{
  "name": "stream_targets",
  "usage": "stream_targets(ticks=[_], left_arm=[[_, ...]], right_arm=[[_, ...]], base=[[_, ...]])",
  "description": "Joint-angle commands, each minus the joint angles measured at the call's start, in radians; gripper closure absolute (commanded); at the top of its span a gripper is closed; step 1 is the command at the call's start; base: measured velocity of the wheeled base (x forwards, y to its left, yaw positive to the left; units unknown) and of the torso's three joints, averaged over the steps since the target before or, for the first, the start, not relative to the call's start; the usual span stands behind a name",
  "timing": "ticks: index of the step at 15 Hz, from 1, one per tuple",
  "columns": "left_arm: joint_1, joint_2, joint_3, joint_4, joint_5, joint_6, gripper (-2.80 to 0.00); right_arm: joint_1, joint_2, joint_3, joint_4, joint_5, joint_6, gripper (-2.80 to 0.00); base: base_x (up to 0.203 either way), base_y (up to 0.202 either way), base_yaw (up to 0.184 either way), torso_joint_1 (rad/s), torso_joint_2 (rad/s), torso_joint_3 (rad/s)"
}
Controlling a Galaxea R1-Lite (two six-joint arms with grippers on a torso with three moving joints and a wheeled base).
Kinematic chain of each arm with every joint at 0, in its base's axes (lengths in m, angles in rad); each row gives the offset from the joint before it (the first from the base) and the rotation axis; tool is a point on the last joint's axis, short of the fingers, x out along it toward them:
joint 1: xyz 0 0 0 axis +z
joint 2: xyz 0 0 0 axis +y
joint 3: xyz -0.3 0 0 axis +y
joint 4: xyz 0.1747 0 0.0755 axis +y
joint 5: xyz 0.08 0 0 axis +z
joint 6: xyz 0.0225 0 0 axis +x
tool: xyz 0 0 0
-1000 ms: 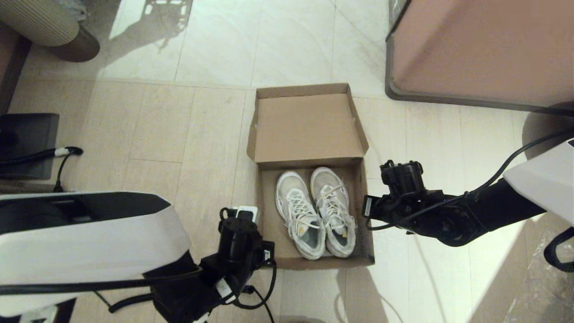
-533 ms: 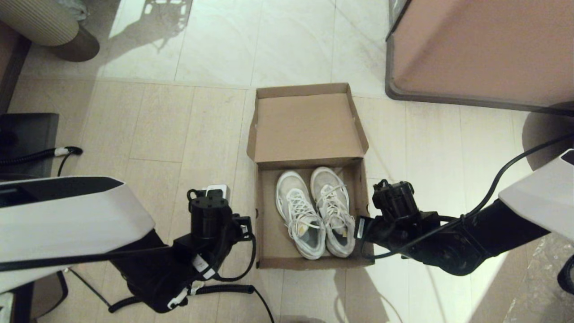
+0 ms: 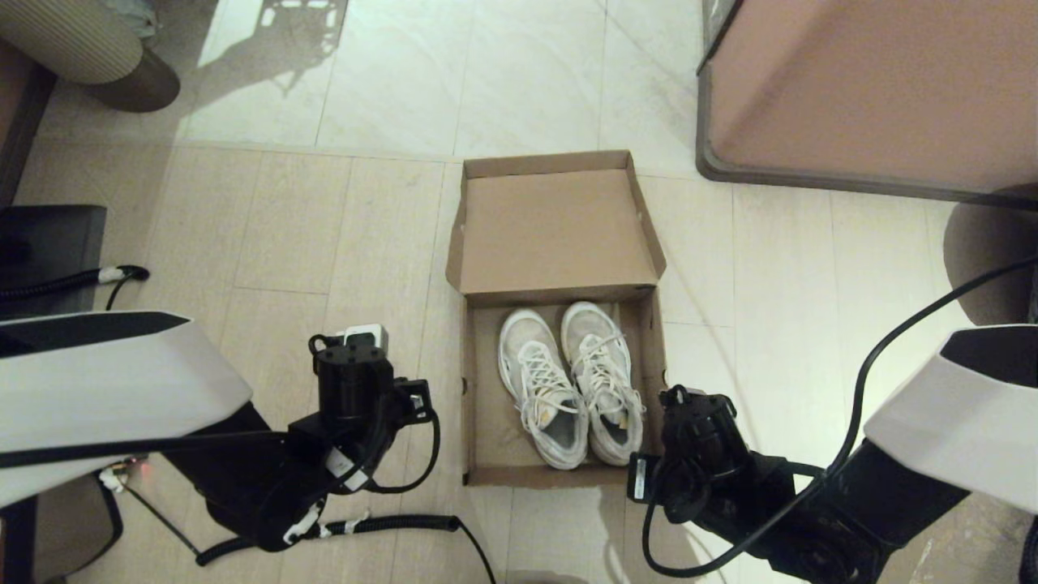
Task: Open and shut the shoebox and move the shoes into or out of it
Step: Close the shoe box
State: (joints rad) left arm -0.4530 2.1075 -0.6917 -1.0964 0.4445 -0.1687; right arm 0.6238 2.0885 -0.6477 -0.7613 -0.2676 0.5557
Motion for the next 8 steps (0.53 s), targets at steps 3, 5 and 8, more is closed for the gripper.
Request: stream_targets(ticks=[3,5,8], left_arm=[[0.001,-0.014,-0.05,-0.007,0.003,0.003,0.0],[0.0,-0.021,-0.054,-0.009,0.015,0.002,0.0],[-0.001,-0.021,-0.057,-0.01,0.017,0.002,0.0]], right_arm=[[-0.037,0.109,0.049,-0.023,-0.013,-0.006,0.0],[-0.049,0.145,0.067,-0.075,-0.018,-0.008,0.0],[-0.072,0.221,0.039,-0.155,-0.025,-0.027,0.0]], base=[[0.0,0.0,0.0,0.0,0.0,0.0],[0.0,0.0,0.0,0.0,0.0,0.0],[0.0,0.0,0.0,0.0,0.0,0.0]])
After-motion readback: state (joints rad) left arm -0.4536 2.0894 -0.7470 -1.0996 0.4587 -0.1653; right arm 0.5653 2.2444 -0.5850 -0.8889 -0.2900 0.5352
